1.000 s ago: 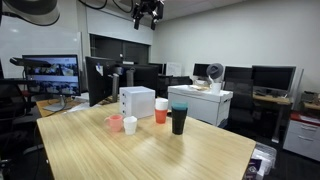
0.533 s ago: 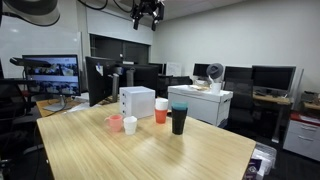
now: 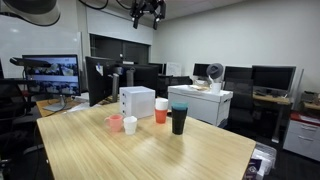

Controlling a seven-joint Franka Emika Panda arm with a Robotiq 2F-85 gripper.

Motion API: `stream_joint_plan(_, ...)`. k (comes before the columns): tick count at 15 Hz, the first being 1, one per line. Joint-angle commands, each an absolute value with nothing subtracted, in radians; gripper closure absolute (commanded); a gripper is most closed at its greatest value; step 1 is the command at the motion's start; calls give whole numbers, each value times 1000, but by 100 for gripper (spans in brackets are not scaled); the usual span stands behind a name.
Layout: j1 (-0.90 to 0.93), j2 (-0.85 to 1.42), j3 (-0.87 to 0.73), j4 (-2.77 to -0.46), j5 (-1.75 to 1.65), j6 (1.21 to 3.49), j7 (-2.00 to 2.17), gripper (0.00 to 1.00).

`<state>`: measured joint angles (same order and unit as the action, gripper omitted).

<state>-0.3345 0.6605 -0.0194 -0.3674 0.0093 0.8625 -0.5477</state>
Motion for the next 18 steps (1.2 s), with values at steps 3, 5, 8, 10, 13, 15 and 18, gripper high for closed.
stream_joint_plan(3,-328,610,-81,-402,-128,731,-652,0)
stream_joint_plan(5,-325,613,-117,-407,-207,735,-694,0)
stream_joint_plan(8,-324,637,-177,-393,-323,734,-732,0)
stream_joint_plan(10,-328,641,-211,-407,-386,704,-781,0)
stream_joint_plan(13,-327,672,-244,-389,-464,664,-851,0)
stream_joint_plan(15,-338,683,-237,-377,-441,662,-825,0)
stream_joint_plan(18,-346,690,-212,-369,-382,611,-772,0)
